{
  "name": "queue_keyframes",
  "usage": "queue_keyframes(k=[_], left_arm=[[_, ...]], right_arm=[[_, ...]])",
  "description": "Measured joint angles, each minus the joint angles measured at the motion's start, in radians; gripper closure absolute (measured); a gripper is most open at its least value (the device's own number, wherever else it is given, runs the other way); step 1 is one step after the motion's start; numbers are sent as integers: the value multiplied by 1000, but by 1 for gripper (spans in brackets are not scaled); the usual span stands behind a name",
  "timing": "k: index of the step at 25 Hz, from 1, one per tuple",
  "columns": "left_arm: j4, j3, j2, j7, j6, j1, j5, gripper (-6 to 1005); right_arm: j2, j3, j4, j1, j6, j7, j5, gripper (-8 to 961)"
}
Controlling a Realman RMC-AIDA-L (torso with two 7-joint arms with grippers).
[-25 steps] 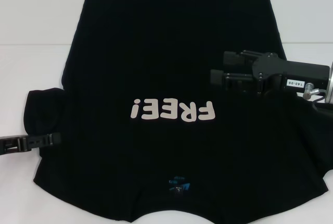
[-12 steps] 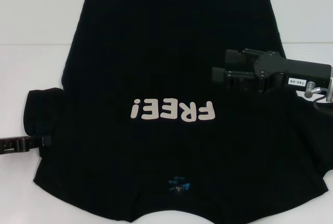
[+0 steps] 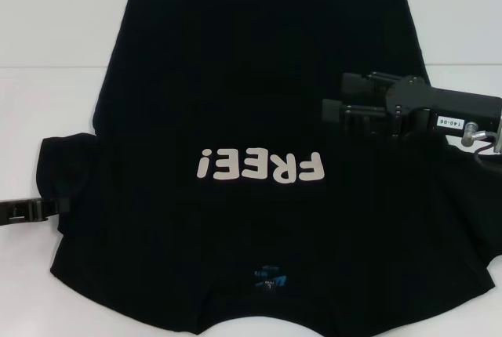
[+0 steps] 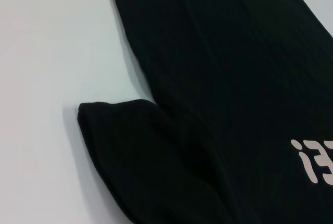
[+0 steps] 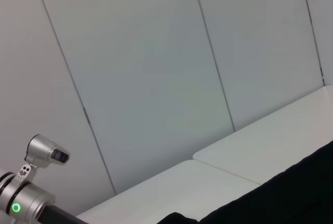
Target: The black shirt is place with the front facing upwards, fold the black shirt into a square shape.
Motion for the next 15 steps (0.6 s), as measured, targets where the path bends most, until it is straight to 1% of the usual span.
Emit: queue_keyframes(k=[7, 15], left_arm=[[0, -2, 3, 0, -17, -3, -3, 1001], [5, -2, 12, 1, -67, -27, 0, 1001]], right_arm=[[1, 0, 3, -4, 0, -9, 13, 73], [5, 0, 9, -11, 0, -20, 23, 72]])
